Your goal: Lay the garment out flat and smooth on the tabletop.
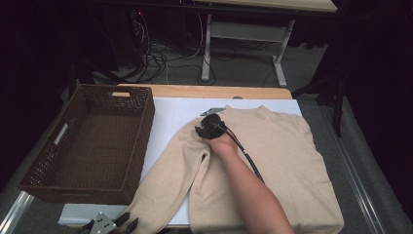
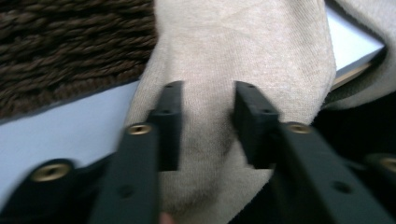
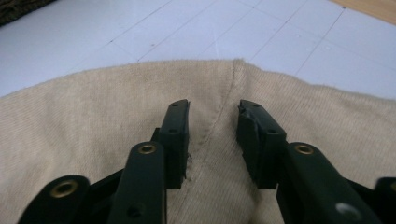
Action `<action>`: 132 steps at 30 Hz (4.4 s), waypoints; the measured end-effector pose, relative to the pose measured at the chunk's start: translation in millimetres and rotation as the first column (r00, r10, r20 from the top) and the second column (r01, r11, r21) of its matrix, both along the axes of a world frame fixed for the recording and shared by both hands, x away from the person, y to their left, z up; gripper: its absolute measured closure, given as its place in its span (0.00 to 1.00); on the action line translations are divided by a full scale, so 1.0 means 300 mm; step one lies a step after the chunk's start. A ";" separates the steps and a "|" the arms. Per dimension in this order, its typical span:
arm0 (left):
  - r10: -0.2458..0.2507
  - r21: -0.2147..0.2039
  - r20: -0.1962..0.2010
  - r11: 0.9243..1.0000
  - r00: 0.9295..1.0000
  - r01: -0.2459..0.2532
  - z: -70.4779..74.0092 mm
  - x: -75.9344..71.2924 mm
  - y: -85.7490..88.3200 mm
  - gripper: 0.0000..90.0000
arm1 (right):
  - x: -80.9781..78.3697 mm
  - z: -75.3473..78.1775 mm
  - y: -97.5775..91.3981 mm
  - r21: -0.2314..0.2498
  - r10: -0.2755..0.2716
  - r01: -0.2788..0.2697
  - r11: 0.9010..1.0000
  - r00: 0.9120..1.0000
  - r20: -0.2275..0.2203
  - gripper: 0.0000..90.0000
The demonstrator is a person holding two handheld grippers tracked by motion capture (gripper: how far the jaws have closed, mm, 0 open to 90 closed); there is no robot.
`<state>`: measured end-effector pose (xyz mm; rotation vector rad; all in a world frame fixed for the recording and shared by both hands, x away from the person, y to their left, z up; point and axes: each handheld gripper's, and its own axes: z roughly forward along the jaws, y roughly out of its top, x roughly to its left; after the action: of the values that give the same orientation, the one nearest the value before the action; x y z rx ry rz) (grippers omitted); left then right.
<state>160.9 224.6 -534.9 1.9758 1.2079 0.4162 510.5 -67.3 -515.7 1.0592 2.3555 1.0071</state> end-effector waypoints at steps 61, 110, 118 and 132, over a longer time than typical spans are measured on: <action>-0.210 -0.060 -0.008 0.976 0.978 0.209 0.063 0.482 -0.503 0.45 | -0.972 0.055 -1.053 0.116 -0.266 0.252 0.961 0.955 0.134 0.66; -0.507 -0.005 -0.036 0.862 0.861 0.507 0.037 0.238 -0.561 0.92 | -1.173 -0.009 -1.332 0.073 -0.476 0.471 0.879 0.877 0.062 0.96; -0.509 -0.046 -0.047 0.860 0.859 0.508 0.039 0.231 -0.578 0.83 | -1.181 -0.020 -1.358 0.081 -0.487 0.483 0.872 0.872 0.041 0.95; -0.255 0.043 -0.023 0.966 0.967 0.256 0.048 0.240 -0.400 0.59 | -1.130 0.050 -1.292 0.209 -0.422 0.396 0.894 0.901 0.098 0.63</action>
<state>232.8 104.5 -520.4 2.1447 0.9439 0.2978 171.3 -455.1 -500.6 1.4291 1.8410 1.1048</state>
